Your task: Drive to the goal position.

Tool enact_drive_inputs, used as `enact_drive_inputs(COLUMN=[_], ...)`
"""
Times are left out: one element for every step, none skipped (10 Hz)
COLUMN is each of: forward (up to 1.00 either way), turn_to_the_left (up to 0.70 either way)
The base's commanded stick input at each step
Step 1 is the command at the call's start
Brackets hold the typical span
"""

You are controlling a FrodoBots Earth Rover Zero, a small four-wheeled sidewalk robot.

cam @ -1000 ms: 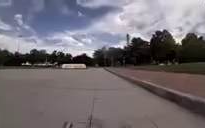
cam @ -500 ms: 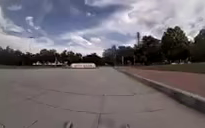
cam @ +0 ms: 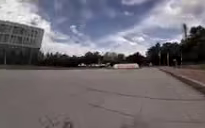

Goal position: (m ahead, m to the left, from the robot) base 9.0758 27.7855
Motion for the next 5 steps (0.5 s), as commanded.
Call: enact_drive_inputs(forward=[0.04, 0.05, 0.28, 0.7, 0.7], turn_to_the_left=[0.7, 0.39, 0.09, 0.03, 0.01])
